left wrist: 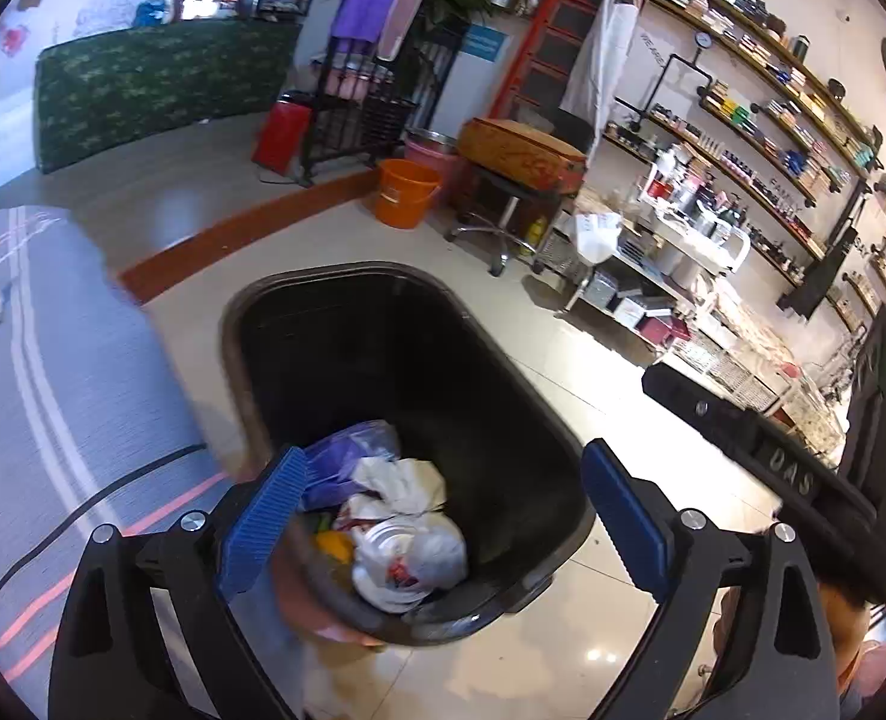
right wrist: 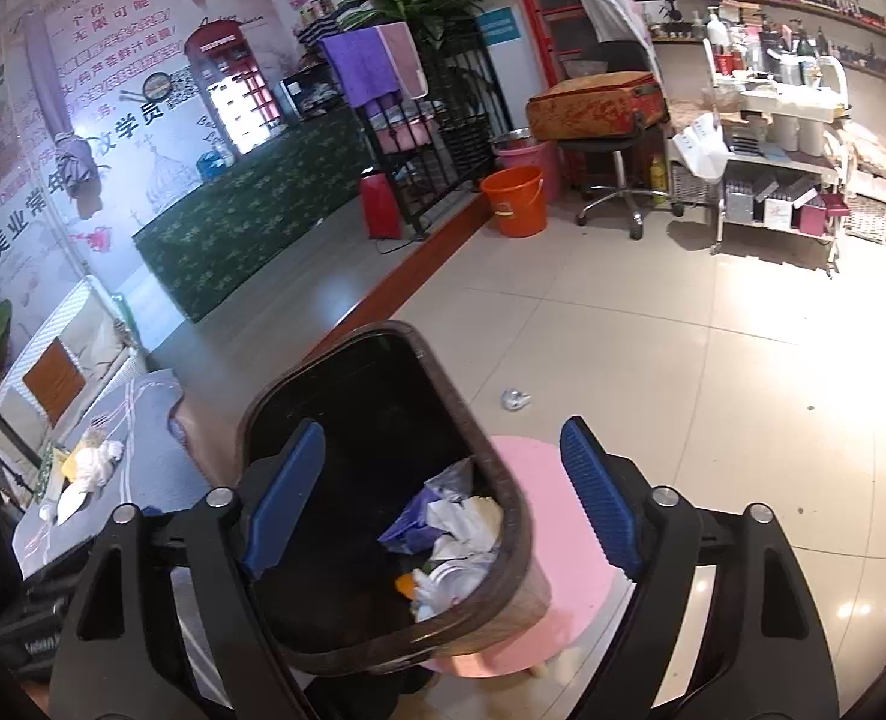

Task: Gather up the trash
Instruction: 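Return both tools to the remaining trash on the bed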

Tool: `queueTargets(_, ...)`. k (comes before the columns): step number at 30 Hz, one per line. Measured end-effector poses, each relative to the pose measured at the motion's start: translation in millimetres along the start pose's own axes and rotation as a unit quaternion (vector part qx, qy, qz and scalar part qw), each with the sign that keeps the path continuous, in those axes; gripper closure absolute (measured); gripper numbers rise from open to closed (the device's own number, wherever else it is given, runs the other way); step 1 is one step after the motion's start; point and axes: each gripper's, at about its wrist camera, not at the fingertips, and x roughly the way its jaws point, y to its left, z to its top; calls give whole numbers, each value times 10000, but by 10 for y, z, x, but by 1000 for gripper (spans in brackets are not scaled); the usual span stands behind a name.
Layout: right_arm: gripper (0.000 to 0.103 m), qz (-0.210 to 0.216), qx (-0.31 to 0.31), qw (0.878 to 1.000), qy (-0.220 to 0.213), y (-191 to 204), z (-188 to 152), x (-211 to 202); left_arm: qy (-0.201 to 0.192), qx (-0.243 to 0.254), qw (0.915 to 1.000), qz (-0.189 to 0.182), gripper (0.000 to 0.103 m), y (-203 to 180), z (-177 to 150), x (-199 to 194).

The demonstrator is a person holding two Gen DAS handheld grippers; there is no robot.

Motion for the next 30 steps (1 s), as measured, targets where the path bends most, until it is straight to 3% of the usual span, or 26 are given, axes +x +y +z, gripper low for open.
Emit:
queueTargets(16,14,628,-596,9955,386,780,-262,91,-586,64,9911,1196,6,428,-278,-723)
queueTargets(24,13,1043,-1026,9873,617,1315,-397,146,-817,-559,9842,1469,6,940,-385,-1087)
queueTargets(30,13,1479,-1506,9740,816,1842,-554,238,-911,-943,9731,1896,6,1332,-511,-1345)
